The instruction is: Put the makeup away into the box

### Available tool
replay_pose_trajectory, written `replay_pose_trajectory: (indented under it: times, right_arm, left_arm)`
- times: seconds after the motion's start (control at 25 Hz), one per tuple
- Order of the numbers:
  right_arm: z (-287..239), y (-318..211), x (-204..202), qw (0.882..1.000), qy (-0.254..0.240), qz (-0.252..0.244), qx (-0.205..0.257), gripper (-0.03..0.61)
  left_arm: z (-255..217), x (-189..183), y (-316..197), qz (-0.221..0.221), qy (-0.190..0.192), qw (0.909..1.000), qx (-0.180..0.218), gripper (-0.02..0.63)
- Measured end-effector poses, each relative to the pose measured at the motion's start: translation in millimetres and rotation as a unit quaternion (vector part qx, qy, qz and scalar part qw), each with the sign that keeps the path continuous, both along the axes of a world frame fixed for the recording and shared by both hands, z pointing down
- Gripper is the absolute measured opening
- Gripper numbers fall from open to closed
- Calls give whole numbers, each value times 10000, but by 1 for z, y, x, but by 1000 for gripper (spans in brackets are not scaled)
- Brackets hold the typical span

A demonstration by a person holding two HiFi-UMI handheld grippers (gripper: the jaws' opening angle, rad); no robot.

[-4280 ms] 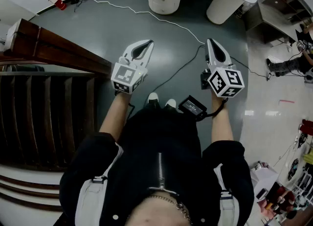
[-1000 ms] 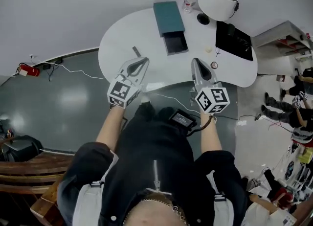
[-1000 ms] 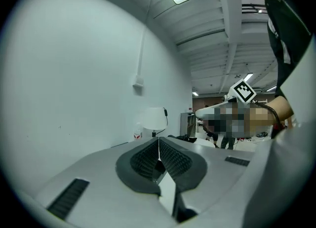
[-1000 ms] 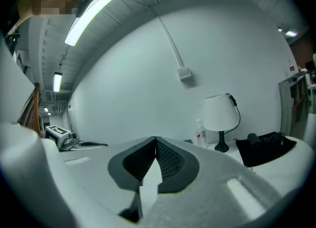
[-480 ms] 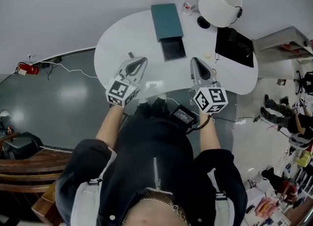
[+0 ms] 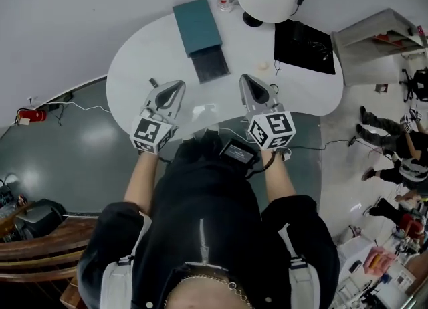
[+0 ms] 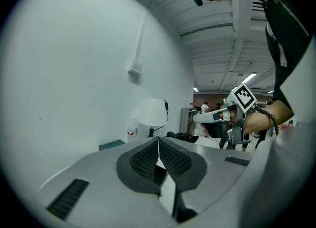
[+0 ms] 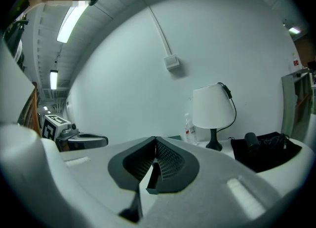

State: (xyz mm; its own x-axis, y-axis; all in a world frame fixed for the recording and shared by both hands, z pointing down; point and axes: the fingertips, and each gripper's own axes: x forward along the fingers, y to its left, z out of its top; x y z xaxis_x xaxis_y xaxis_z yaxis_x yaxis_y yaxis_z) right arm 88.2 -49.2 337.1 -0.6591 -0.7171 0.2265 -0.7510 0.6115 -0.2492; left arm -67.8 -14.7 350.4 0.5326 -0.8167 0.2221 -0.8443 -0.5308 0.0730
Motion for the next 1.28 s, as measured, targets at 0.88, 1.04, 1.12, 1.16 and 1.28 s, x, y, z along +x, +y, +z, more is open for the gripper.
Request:
replay_pose_trajectory:
  times: [0.88, 1.04, 1.12, 1.16, 1.28]
  right_arm:
    - [189, -35, 151, 9626, 2088, 1115, -1319, 221]
    - [222, -33, 168, 9514, 2357, 1027, -1697, 229]
    - [236, -33, 173, 9461, 2464, 1015, -1840, 229]
    - [242, -33, 175, 9437, 2504, 1019, -1908, 229]
    - [258, -34, 180, 9372, 2605, 1026, -2082, 229]
  left_arm:
    - [70, 73, -30, 883, -180, 9925, -831, 14]
    - [72, 77, -25, 932, -254, 9911, -913, 14]
    - [76, 75, -24, 936, -269, 9909, -927, 14]
    - [77, 74, -25, 935, -274, 9908, -944, 14]
    - [79, 71, -29, 920, -268, 9903, -1009, 14]
